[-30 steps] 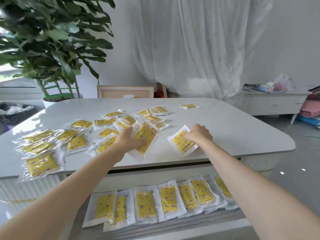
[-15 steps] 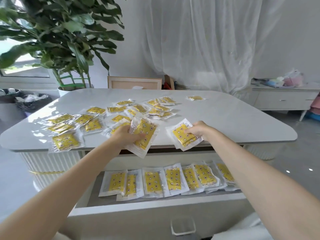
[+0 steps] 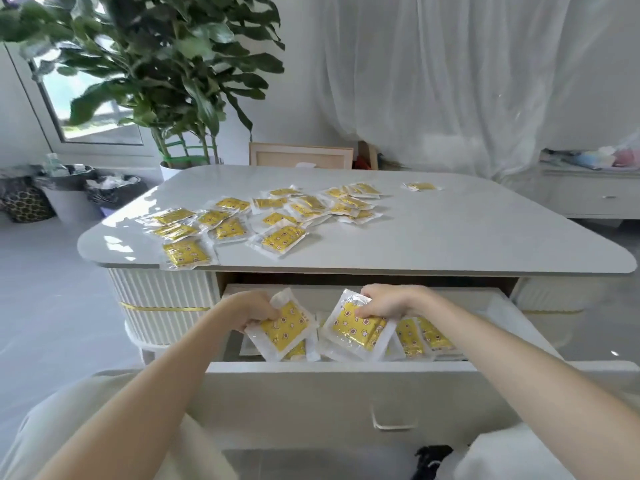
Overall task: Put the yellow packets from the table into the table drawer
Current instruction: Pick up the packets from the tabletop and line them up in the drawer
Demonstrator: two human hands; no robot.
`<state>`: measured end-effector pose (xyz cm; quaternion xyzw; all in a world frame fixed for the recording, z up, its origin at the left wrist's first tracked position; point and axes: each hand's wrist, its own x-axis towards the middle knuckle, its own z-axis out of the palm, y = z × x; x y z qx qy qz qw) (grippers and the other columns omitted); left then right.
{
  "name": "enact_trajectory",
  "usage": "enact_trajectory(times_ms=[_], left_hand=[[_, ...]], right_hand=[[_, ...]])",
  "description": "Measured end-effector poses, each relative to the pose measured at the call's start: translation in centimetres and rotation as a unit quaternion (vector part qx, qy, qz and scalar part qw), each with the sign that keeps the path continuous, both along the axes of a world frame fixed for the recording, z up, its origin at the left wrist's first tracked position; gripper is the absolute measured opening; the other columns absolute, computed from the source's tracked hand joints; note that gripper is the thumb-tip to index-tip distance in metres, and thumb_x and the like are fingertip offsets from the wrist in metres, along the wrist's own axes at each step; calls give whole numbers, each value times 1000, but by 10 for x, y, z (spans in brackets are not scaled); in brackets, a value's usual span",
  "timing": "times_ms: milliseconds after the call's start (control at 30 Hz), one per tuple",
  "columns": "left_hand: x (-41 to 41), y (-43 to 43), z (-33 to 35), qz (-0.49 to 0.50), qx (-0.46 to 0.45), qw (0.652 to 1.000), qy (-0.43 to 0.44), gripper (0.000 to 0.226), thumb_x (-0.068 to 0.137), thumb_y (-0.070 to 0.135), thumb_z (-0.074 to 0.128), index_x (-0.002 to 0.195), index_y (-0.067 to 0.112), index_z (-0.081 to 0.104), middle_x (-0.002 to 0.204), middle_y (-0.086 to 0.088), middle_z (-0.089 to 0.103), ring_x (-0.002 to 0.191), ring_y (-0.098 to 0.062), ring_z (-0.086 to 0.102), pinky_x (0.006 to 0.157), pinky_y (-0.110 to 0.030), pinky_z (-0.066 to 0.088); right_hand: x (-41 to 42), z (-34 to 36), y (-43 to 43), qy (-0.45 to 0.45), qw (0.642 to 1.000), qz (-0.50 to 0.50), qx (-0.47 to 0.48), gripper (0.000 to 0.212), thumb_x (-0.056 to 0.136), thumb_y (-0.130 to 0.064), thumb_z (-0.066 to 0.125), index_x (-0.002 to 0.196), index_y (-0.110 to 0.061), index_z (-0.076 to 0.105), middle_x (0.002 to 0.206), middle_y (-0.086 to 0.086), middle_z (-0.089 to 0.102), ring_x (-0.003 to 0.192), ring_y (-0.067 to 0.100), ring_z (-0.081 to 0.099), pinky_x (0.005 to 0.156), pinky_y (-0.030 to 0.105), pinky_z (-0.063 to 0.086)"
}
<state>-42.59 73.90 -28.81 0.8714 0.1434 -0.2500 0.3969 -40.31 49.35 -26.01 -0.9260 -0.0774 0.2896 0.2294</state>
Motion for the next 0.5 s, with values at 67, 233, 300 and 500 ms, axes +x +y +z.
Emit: enact_trajectory(times_ms=[67,233,300,500], left_hand=[[1,6,-14,45,12,999,3,29,93,17,53,120,6,50,118,-15,63,105,-29,65,92,-44,53],[6,21,-40,132,64,988,-40,38,95,18,45,130,6,45,111,-13,62,96,-27,65,83,-35,55],[8,25,-46,147,82,983,-67,37,96,17,43,130,5,45,110,-13,61,97,-27,64,85,-35,55],[16,32,-58,110,169,971,-129,41,94,9,41,135,4,42,123,-16,53,103,-26,53,77,-28,42]], right_hand=[[2,-17,7,1,1000,-21,13,18,93,-26,55,105,-15,45,103,5,59,88,19,56,72,27,44],[8,-44,22,10,989,-116,90,13,94,-17,52,105,-10,49,103,7,63,94,19,61,75,27,47],[13,-48,26,6,983,-150,106,5,95,-13,51,92,-9,52,100,8,65,100,22,62,82,31,48],[21,-49,37,2,973,-188,137,5,98,-8,48,101,-6,52,84,5,60,73,15,59,54,20,43]])
